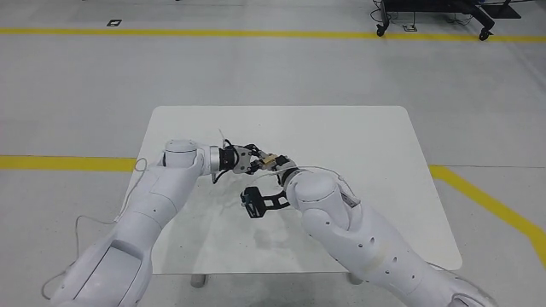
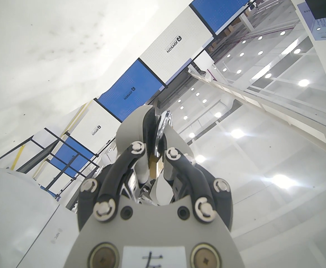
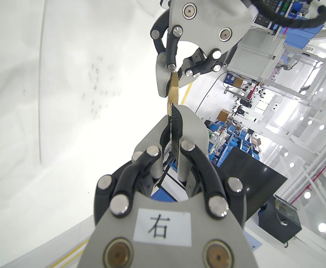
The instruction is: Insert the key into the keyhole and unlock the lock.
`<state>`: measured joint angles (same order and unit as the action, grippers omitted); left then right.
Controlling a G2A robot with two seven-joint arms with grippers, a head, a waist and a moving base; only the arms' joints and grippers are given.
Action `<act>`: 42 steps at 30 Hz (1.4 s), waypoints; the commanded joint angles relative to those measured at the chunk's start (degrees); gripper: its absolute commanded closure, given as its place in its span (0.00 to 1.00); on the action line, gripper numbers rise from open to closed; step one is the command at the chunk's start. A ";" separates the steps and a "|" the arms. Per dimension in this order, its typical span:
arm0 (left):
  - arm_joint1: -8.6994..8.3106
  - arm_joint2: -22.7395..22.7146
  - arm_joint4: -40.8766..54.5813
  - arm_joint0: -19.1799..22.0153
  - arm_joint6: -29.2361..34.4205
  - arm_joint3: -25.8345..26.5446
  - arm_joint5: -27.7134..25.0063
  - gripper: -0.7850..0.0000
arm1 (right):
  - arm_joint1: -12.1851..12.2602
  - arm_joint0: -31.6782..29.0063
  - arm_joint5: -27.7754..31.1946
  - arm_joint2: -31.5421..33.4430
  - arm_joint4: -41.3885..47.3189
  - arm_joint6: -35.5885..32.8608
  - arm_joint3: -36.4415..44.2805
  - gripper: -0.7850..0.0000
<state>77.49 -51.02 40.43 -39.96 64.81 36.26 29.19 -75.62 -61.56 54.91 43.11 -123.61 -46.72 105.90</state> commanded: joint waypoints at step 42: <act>-0.19 -1.13 2.38 -0.02 18.35 0.04 -11.67 1.00 | 8.08 -18.81 -11.09 27.11 -5.00 48.85 7.69 1.00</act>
<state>77.31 -52.13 42.74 -39.92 82.83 36.26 17.66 -67.51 -80.73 43.62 70.47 -128.88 2.68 114.21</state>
